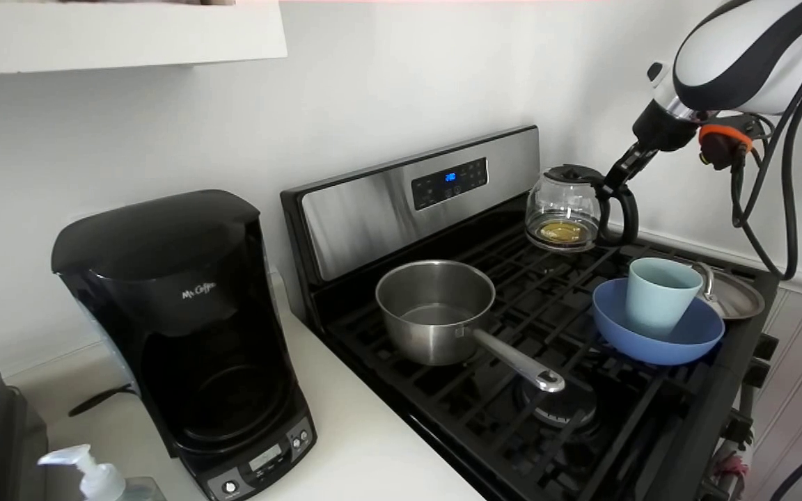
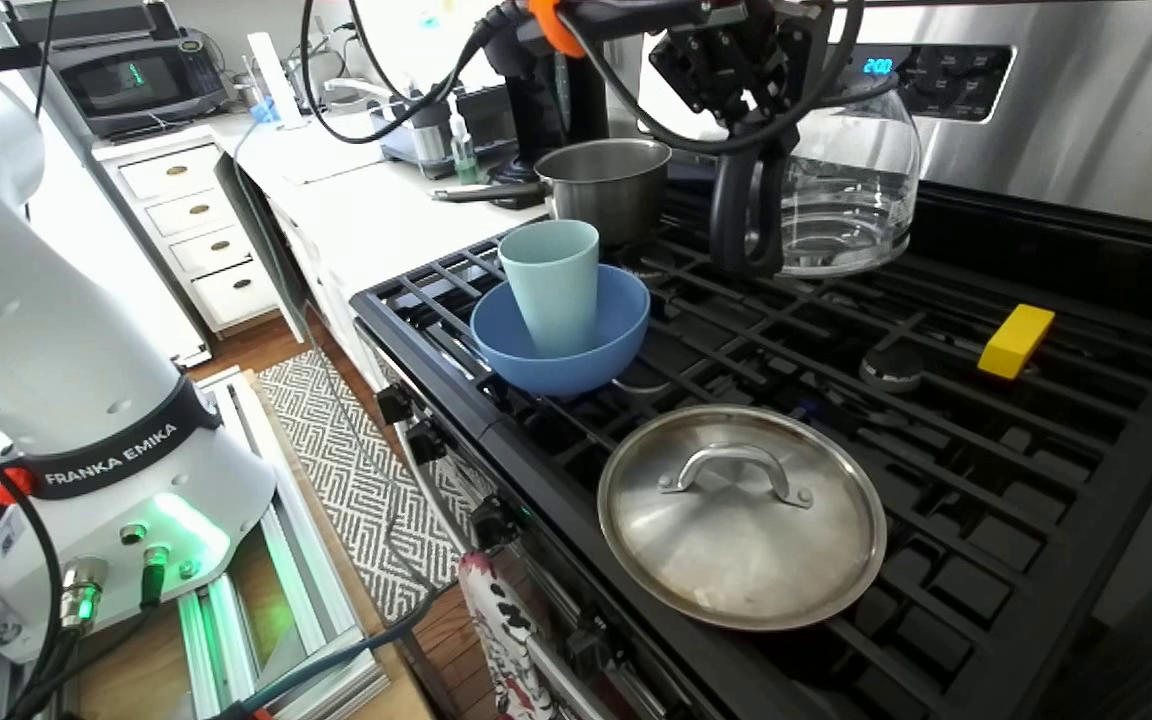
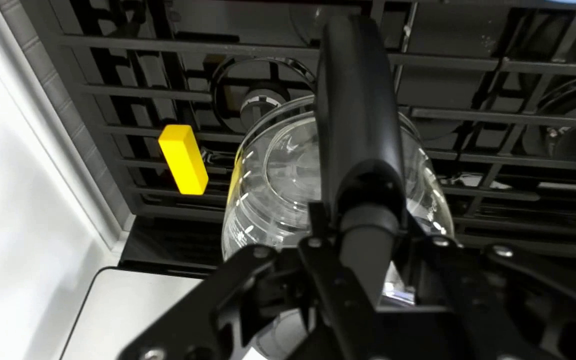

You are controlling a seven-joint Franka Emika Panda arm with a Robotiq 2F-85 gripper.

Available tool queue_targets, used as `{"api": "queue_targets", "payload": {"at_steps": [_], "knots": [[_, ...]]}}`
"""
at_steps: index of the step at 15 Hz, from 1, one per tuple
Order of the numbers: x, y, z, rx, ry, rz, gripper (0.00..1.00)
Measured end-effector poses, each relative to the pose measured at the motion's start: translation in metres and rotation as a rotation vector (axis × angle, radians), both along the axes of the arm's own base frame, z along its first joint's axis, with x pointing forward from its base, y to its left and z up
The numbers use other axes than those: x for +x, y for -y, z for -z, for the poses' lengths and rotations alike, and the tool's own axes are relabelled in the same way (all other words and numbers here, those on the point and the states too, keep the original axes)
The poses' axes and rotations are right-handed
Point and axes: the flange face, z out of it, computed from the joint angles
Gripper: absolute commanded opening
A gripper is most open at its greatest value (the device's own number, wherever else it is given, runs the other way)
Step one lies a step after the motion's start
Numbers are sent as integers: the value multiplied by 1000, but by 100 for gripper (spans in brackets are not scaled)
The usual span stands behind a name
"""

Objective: Pick up the coffee jar and put it on the top right cooker on the hob of the stove

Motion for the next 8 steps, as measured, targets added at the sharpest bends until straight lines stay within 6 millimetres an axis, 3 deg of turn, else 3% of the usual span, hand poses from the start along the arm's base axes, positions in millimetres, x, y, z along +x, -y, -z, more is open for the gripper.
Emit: {"api": "queue_targets", "payload": {"at_steps": [8], "knots": [[-7, 22, 36, 25, -16, 102, 8]]}}
